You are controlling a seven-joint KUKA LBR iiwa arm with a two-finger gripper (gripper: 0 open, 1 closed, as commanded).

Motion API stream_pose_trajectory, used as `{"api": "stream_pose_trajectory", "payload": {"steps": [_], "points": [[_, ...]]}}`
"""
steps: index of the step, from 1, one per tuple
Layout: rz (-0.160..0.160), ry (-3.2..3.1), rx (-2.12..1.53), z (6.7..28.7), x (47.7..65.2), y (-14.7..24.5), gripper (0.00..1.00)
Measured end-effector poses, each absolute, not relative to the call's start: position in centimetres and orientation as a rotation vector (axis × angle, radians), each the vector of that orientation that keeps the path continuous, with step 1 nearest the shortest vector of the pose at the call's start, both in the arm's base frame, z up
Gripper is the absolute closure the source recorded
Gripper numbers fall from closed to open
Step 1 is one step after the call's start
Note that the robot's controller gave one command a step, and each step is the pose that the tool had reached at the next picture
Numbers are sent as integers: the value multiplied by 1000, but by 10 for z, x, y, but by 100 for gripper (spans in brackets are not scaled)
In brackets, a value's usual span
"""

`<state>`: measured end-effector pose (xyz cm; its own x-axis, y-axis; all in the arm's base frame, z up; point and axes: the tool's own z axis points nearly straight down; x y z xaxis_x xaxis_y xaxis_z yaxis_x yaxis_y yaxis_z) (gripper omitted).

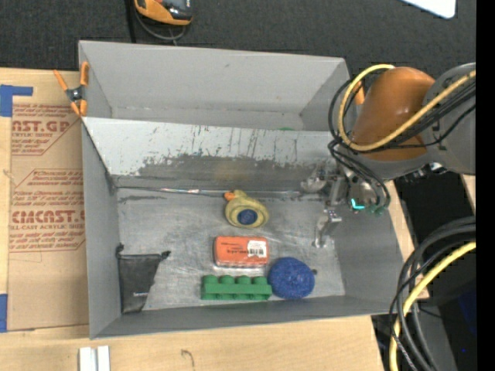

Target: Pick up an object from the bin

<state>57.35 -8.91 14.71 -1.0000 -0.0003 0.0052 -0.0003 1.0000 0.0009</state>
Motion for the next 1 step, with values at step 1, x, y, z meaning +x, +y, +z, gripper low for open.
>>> {"api": "stream_pose_trajectory", "payload": {"steps": [1], "points": [[0, -3143, 1, 151, 575, -89, 0]]}}
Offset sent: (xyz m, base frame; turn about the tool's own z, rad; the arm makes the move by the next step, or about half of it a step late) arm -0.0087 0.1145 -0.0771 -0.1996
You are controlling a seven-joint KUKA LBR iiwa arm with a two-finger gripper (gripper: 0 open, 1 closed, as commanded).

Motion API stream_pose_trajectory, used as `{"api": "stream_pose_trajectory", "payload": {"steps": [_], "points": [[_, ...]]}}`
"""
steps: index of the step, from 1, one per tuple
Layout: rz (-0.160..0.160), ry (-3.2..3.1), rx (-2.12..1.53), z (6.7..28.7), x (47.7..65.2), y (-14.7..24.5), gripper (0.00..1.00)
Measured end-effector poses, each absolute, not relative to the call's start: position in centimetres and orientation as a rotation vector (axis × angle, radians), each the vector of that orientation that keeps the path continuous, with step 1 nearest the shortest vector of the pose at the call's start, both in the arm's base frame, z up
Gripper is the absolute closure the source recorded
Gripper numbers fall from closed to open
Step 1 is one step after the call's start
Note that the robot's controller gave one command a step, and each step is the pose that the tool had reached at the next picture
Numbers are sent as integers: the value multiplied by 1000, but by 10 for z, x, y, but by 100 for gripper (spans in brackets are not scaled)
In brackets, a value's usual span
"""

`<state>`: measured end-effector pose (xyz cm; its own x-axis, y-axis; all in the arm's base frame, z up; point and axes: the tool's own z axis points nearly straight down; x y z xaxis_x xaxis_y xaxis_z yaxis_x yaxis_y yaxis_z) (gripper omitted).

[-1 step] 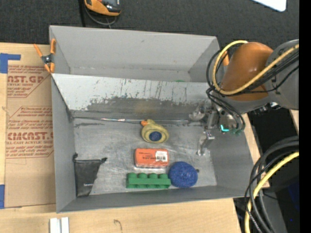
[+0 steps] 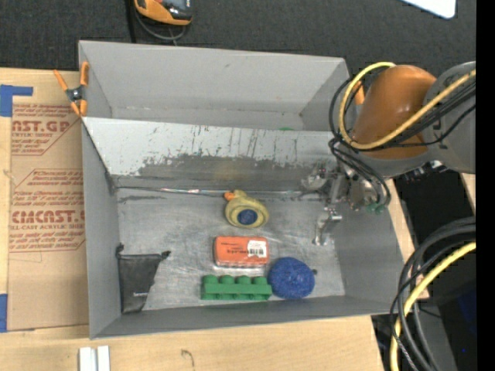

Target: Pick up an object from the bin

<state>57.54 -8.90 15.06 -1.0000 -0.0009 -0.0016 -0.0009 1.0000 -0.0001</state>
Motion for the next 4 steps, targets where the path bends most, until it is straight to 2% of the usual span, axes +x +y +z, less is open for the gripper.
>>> {"api": "stream_pose_trajectory", "payload": {"steps": [1, 2, 3, 4], "points": [[-1, 3135, -148, 112, 571, -35, 0], [2, 3127, -286, 111, 560, -10, 0], [1, 3127, -290, 109, 556, 54, 0], [2, 3143, 27, 88, 549, 55, 0]]}}
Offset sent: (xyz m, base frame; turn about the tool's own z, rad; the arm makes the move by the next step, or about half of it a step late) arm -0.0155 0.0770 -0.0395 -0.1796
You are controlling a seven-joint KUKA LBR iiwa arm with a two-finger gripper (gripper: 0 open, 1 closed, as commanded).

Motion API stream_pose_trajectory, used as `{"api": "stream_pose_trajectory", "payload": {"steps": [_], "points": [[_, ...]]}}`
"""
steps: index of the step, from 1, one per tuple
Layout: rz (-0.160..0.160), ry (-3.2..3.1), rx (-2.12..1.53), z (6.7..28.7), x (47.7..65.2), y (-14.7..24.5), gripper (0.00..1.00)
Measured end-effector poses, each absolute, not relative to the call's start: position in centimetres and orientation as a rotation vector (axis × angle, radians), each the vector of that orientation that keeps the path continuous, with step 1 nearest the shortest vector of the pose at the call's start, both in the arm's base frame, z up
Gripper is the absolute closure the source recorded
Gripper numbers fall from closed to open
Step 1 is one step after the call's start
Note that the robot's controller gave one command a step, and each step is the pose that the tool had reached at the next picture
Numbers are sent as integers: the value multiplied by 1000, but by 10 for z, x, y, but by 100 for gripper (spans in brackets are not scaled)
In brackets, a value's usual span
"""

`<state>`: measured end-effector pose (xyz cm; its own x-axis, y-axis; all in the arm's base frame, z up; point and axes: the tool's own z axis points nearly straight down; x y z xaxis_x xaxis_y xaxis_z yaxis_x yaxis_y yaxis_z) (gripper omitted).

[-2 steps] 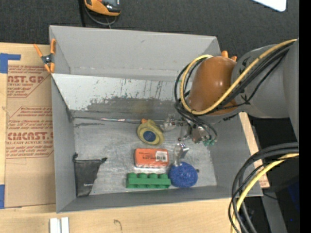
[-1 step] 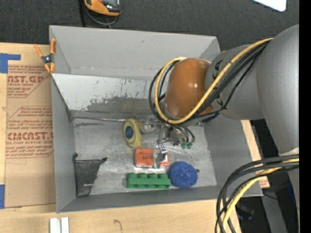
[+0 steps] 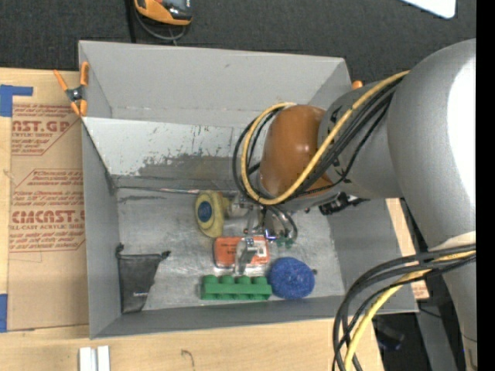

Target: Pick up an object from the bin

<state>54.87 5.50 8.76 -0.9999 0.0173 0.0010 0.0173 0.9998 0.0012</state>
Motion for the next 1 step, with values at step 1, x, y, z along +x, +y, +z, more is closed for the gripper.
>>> {"api": "stream_pose_trajectory", "payload": {"steps": [1], "points": [[-7, -3155, 152, 75, 546, 48, 100]]}}
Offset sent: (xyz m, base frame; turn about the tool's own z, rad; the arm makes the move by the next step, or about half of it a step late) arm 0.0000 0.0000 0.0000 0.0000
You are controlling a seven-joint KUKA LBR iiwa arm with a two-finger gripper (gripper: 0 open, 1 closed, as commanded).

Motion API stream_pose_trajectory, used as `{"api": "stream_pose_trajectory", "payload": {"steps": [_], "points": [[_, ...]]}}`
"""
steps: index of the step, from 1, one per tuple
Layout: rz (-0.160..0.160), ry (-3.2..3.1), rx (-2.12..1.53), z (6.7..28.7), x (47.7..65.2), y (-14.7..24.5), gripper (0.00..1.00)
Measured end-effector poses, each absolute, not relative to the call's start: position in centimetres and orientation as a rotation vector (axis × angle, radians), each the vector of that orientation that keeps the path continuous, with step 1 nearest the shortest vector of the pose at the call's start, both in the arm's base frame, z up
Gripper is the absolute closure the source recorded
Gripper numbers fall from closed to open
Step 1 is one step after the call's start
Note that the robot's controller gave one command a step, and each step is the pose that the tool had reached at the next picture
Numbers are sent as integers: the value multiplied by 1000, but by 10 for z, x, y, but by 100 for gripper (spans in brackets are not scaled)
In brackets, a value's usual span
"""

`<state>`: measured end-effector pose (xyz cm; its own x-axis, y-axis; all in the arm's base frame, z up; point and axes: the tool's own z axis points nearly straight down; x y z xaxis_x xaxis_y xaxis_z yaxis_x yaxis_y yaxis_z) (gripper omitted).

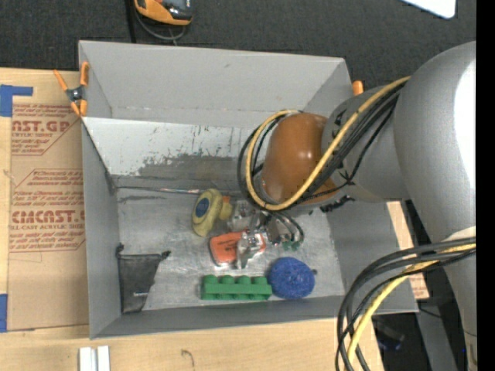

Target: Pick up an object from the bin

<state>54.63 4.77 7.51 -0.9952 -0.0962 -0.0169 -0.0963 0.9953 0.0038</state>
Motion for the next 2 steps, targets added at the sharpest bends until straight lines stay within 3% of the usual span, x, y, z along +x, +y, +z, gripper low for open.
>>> {"api": "stream_pose_trajectory", "payload": {"steps": [2], "points": [[6, 3128, -151, 79, 545, 48, 100]]}}
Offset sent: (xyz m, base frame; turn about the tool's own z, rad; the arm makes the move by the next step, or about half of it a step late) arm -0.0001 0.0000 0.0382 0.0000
